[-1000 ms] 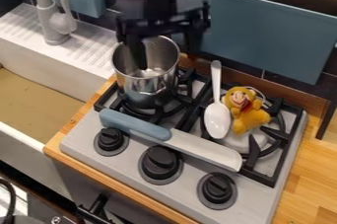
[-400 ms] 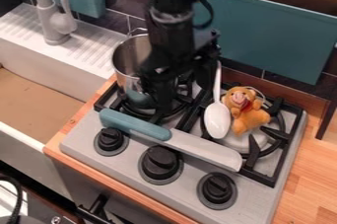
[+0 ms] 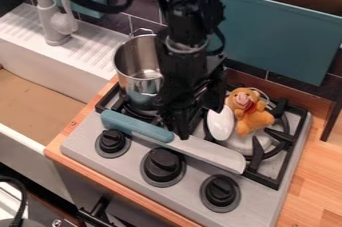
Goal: Move the plastic knife into the silver pot
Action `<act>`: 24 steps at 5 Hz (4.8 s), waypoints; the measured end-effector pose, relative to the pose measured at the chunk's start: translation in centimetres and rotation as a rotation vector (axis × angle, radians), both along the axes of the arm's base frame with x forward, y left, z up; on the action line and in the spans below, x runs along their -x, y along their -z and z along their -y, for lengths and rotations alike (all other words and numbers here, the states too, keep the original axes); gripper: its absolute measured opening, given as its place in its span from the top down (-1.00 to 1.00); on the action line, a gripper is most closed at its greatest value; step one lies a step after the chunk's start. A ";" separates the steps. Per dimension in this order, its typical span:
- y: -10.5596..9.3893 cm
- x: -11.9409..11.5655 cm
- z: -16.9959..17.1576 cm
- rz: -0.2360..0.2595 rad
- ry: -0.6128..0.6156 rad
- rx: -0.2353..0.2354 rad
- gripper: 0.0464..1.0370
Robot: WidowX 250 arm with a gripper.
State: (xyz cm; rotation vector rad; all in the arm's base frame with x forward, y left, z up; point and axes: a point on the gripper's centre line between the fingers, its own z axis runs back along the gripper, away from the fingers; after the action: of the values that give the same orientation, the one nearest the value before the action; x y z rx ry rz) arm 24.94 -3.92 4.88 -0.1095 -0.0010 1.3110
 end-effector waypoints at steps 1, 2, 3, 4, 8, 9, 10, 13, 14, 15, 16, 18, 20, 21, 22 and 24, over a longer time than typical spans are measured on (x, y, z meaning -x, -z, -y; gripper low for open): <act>2.1 0.8 0.1 -0.011 -0.073 -0.009 -0.93; 3.1 1.0 0.5 -0.001 -0.111 -0.006 -0.93; 3.9 1.1 1.0 -0.001 -0.176 -0.020 -0.93; 4.3 0.7 1.6 0.031 -0.208 -0.028 -0.93; 5.9 -0.4 2.2 0.160 -0.240 -0.037 -0.93; 6.2 -0.9 2.1 0.196 -0.251 -0.038 -0.93; 6.2 -1.3 2.0 0.185 -0.261 -0.049 -0.82; 5.2 0.1 1.0 -0.040 -0.223 -0.007 0.31; 4.6 -0.3 0.6 -0.070 -0.217 0.012 0.55; 4.5 0.2 0.1 -0.059 -0.204 0.022 0.78; 5.0 1.2 -0.4 -0.096 -0.213 0.041 0.91; 4.5 1.8 -1.2 -0.147 -0.244 0.054 0.91; 0.4 1.6 -1.9 -0.080 -0.143 0.052 0.91; -3.2 0.9 -2.9 -0.105 -0.126 0.119 0.91; -5.3 0.6 -4.1 -0.143 -0.148 0.154 0.91; -6.2 -0.6 -5.9 -0.067 -0.125 0.089 0.91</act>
State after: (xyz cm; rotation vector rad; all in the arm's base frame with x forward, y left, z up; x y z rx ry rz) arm 25.57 1.97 11.09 -0.1435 0.1090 1.4390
